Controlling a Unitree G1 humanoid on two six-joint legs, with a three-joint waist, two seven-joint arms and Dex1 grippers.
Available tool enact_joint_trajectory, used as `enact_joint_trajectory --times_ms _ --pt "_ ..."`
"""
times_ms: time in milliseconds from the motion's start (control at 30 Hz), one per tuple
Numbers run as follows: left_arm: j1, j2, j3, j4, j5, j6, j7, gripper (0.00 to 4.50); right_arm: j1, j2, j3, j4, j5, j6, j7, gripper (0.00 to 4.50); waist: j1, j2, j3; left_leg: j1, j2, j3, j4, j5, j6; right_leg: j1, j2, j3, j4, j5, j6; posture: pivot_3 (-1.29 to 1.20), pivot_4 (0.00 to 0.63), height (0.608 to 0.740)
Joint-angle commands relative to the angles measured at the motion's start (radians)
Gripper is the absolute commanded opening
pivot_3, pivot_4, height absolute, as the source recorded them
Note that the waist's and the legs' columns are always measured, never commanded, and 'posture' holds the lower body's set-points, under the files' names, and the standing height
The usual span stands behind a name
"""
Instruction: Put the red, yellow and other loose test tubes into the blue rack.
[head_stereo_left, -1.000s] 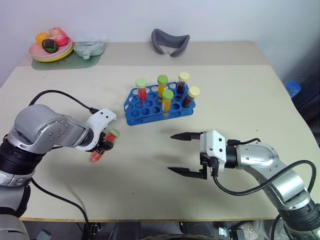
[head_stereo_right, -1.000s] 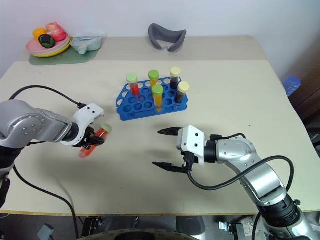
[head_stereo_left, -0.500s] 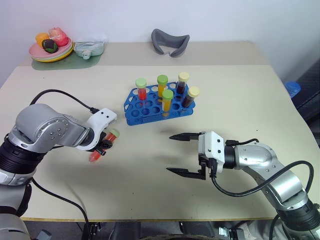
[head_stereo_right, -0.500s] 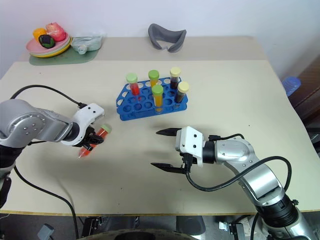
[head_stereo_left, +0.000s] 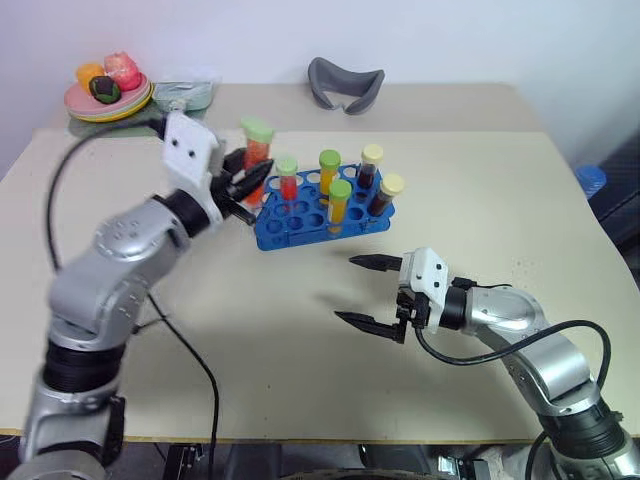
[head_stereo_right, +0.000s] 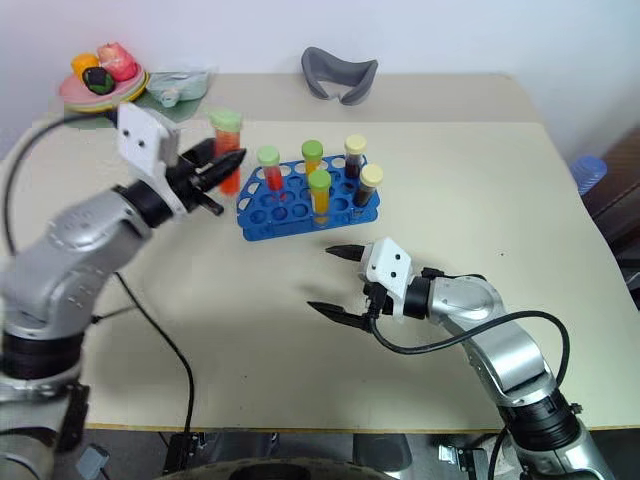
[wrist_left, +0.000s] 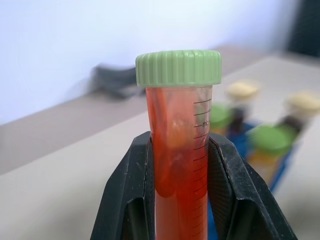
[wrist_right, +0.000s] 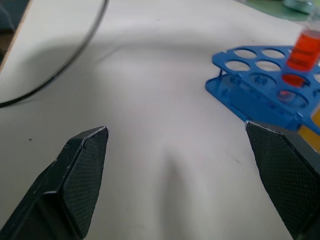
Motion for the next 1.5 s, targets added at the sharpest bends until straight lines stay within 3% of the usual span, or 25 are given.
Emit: enact_joint_trajectory --times_ms 33,200,500,1367,1500 --pt "0.026 -0.059 -0.062 0.049 0.190 -0.232 -0.005 0.97 0.016 0.008 -0.012 -0.034 -0.003 -0.002 -0.023 4.50 -0.005 0.000 0.000 0.000 0.000 0.000 0.000 0.000 0.000 0.000 0.000 0.000 0.000 0.000 0.000 0.00 0.150 0.740" --pt "0.059 -0.188 -0.101 0.185 0.288 -0.415 -0.020 0.97 0.037 0.009 -0.024 -0.058 -0.001 0.013 -0.053 4.50 -0.005 0.000 0.000 0.001 0.000 0.000 0.000 -0.001 0.002 0.000 0.000 0.000 0.001 0.000 0.000 0.00 0.150 0.740" --pt "0.053 -0.286 -0.079 0.388 0.297 -0.558 -0.127 0.97 0.042 0.007 -0.026 -0.078 0.003 0.031 -0.080 4.50 -0.005 0.000 0.000 0.001 0.000 0.000 0.000 -0.001 0.002 0.001 0.000 0.000 0.001 0.000 0.000 0.00 0.150 0.740" --pt "0.054 -0.386 -0.054 0.508 0.315 -0.672 -0.229 0.97 0.017 0.009 -0.021 -0.074 -0.001 0.036 -0.091 4.50 -0.003 0.000 0.000 0.001 0.000 -0.001 0.000 -0.001 0.002 0.001 0.000 0.000 0.001 0.000 0.000 0.00 0.150 0.740" --pt "0.056 -0.388 -0.040 0.511 0.335 -0.683 -0.207 2.81 0.015 0.011 -0.019 -0.074 -0.001 0.038 -0.093 4.50 -0.005 0.000 0.000 0.001 0.000 -0.001 0.000 -0.001 0.002 0.001 0.000 0.000 0.001 0.000 0.000 0.00 0.150 0.740"
